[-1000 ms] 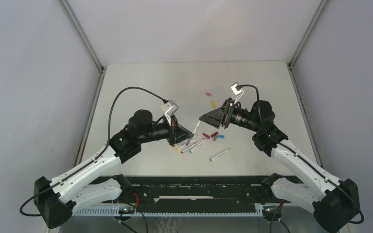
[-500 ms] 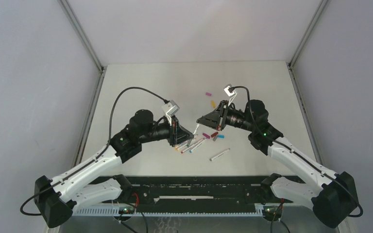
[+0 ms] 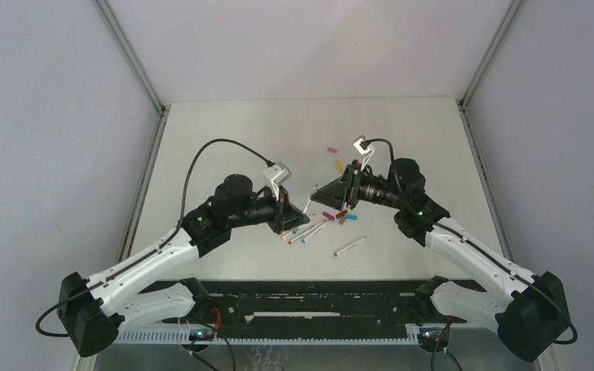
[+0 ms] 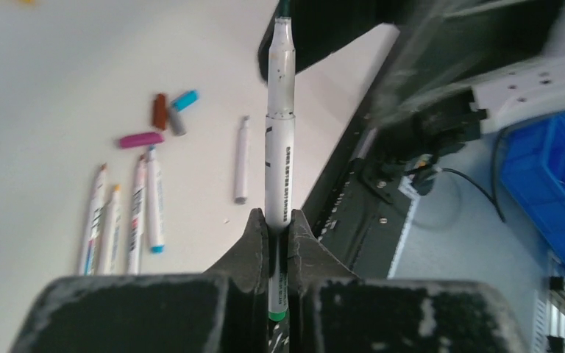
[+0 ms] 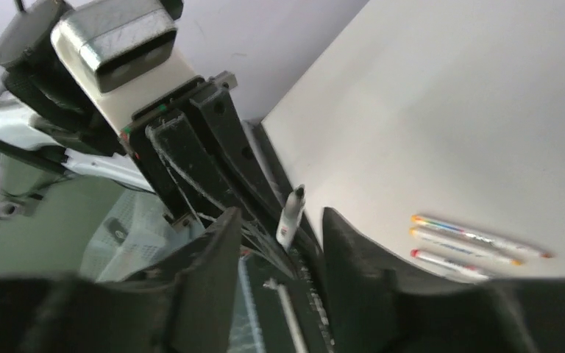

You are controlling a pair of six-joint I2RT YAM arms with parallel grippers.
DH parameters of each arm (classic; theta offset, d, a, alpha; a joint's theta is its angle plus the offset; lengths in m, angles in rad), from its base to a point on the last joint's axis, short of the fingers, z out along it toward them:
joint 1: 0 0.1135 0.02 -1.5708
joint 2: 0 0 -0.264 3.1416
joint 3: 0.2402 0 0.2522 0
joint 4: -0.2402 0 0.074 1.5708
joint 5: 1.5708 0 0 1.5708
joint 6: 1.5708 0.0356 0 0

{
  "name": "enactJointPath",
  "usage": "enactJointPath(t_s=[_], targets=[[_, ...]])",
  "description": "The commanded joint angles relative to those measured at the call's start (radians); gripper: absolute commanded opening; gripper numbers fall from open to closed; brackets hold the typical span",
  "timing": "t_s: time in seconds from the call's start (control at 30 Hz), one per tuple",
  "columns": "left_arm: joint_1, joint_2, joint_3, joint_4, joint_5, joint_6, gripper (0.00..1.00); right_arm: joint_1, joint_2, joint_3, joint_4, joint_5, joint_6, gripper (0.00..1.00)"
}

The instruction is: Insert the pens into the pen caps

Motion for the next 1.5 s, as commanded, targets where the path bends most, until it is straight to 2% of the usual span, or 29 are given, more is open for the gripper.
enactJointPath(t_s=[0.0, 0.07, 0.17, 0.3, 0.4, 0.6, 0.83, 1.13, 1.47], targets=[[0.020, -0.057, 0.097, -0.138, -0.146, 0.042, 0.00, -0.013, -0.054, 0.048, -0.144, 0.063, -0.167, 0.56], [0.083, -0.094, 0.120, -0.198, -0.162, 0.055, 0.00, -0.015, -0.074, 0.054, -0.277, 0.173, -0.266, 0.64], [0.224, -0.148, 0.129, -0.226, -0.142, 0.045, 0.00, -0.010, -0.073, 0.053, -0.430, 0.334, -0.373, 0.68], [0.416, -0.207, 0.113, -0.250, -0.158, 0.068, 0.00, -0.002, -0.009, 0.050, -0.524, 0.449, -0.474, 0.65], [0.477, -0.232, 0.089, -0.252, -0.194, 0.100, 0.00, -0.011, 0.076, 0.054, -0.515, 0.471, -0.487, 0.59], [0.490, -0.257, 0.091, -0.306, -0.279, 0.164, 0.00, -0.024, 0.281, 0.094, -0.494, 0.498, -0.511, 0.51], [0.491, -0.278, 0.081, -0.313, -0.295, 0.182, 0.00, -0.064, 0.443, 0.129, -0.473, 0.486, -0.495, 0.49], [0.490, -0.271, 0.082, -0.316, -0.291, 0.185, 0.00, -0.076, 0.501, 0.136, -0.491, 0.557, -0.490, 0.50], [0.490, -0.260, 0.083, -0.317, -0.285, 0.185, 0.00, -0.087, 0.512, 0.123, -0.512, 0.533, -0.476, 0.52]])
